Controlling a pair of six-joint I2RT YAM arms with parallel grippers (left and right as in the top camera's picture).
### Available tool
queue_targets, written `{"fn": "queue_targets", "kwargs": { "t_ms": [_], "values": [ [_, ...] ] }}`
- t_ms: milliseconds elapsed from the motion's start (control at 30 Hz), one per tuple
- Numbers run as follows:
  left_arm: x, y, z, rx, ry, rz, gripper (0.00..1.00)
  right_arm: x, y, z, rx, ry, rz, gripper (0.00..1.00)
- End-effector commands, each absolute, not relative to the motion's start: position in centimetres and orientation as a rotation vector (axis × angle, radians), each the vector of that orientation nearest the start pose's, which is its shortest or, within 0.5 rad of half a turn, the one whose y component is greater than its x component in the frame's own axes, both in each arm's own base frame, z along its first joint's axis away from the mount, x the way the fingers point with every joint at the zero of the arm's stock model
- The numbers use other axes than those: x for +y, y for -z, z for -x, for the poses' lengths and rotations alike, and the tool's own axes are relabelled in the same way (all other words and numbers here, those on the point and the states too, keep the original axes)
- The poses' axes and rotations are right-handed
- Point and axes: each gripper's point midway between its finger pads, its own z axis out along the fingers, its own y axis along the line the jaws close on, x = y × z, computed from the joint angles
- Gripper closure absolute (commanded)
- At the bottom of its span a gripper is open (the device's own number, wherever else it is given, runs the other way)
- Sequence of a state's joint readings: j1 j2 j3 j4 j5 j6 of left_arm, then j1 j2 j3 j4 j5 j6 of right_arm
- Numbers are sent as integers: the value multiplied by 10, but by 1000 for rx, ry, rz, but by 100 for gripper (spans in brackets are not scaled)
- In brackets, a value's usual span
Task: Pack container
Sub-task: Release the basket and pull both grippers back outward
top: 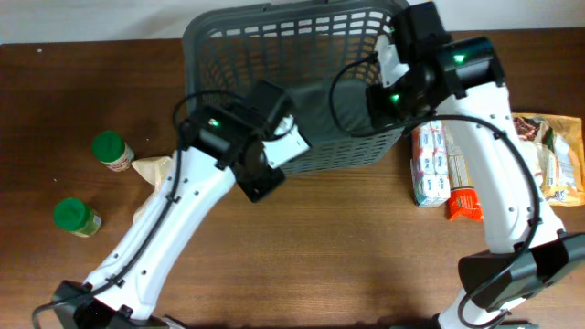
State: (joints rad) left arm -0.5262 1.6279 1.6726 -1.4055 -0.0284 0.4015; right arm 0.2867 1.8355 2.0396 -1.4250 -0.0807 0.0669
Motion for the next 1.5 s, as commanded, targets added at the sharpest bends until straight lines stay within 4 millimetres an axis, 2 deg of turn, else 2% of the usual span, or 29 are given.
{"fn": "queue_targets", "kwargs": {
  "t_ms": [0, 167, 333, 467, 533, 633, 733, 800, 833, 900, 1067, 1267, 1367, 1467],
  "values": [
    [-141, -206, -299, 2674, -55, -1185, 98, 128, -246, -380, 2774, -75, 374, 96],
    [-131, -208, -310, 2676, -55, -1119, 98, 129, -246, -380, 2771, -56, 363, 96],
    [-131, -209, -310, 2679, -43, -1091, 98, 125, -247, -382, 2769, -26, 338, 96],
    [-136, -223, -305, 2670, 25, -1021, 98, 124, -254, -381, 2749, -32, 335, 96],
    [-138, -237, -300, 2653, 70, -976, 97, 124, -271, -381, 2707, -50, 294, 96],
    [-138, -266, -288, 2606, 120, -928, 92, 117, -309, -384, 2603, -83, 217, 96],
    [-132, -300, -276, 2539, 135, -864, 89, 103, -343, -388, 2508, -97, 157, 96],
    [-129, -322, -269, 2480, 144, -826, 85, 92, -354, -391, 2477, -100, 99, 96],
    [-123, -341, -264, 2422, 125, -788, 81, 76, -359, -395, 2465, -93, 25, 96],
    [-106, -358, -261, 2382, 42, -701, 76, 58, -357, -398, 2469, -84, -59, 96],
    [-67, -380, -256, 2333, -120, -509, 75, 26, -355, -401, 2473, -49, -163, 96],
    [-28, -382, -261, 2363, -188, -330, 74, -3, -349, -389, 2514, -10, -252, 96],
    [-2, -381, -267, 2385, -233, -209, 73, -19, -351, -375, 2528, 20, -305, 96],
    [15, -374, -275, 2416, -198, -111, 69, -49, -360, -355, 2513, 138, -392, 96]
  ]
}}
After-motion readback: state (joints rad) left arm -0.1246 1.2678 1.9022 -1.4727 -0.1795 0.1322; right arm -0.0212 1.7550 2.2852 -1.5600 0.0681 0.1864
